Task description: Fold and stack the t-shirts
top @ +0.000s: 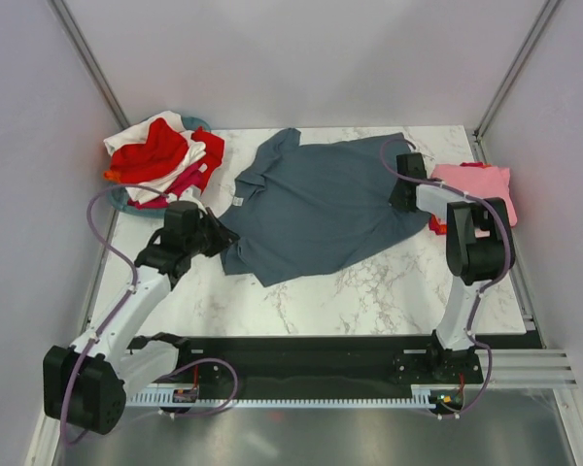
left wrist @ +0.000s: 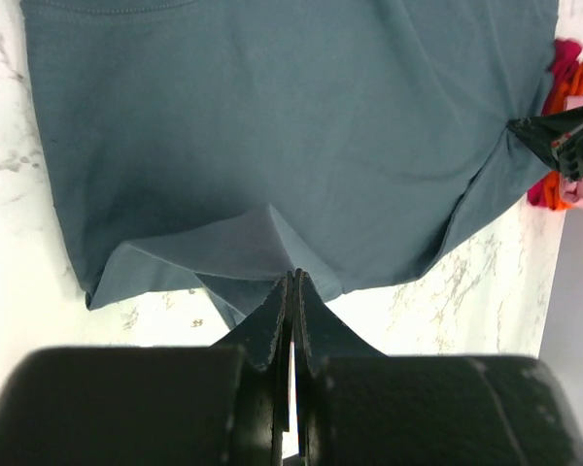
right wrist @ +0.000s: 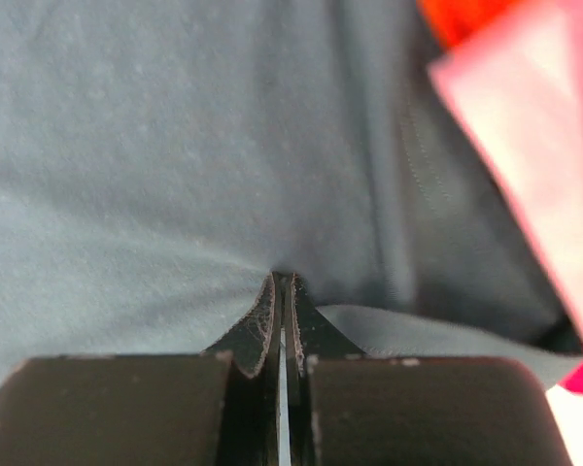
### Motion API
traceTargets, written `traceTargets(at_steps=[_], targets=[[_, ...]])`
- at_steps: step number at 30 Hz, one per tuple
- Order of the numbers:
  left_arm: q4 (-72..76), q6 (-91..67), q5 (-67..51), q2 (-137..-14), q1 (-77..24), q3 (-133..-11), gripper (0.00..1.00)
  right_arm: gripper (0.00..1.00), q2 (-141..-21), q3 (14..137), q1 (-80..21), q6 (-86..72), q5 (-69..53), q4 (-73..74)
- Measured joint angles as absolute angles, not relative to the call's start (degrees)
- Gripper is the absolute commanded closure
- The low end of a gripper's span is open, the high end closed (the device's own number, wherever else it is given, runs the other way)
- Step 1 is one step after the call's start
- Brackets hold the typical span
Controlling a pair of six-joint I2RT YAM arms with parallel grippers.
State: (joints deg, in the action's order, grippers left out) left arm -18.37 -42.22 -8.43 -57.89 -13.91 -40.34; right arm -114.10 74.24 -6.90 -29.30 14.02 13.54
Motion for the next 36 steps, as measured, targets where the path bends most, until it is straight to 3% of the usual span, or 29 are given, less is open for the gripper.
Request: traceTargets(at_steps=[14,21,30,36], targets=[[-22.72,-40.40,0.93,-56.01,-13.17,-45.58,0.98,1.00,-99.83,58.33,-8.93,-30.22,12.69,13.13],[-26.15,-40.69,0.89,-55.94,-11.70,-44.42,0.98,1.00,-83.77,49.60,-7.35,-31.75,11.51,13.82],[-30.06,-41.08,0.86,-44.86,-11.70,-41.63,0.98,1.00,-58.41,33.56,-4.69,-36.56,14.33,19.59],[-31.59,-41.98,0.86,-41.41,-11.70,-40.47,0.98,1.00,-47.46,29.65,-4.64,-40.18,17.50,25.30]])
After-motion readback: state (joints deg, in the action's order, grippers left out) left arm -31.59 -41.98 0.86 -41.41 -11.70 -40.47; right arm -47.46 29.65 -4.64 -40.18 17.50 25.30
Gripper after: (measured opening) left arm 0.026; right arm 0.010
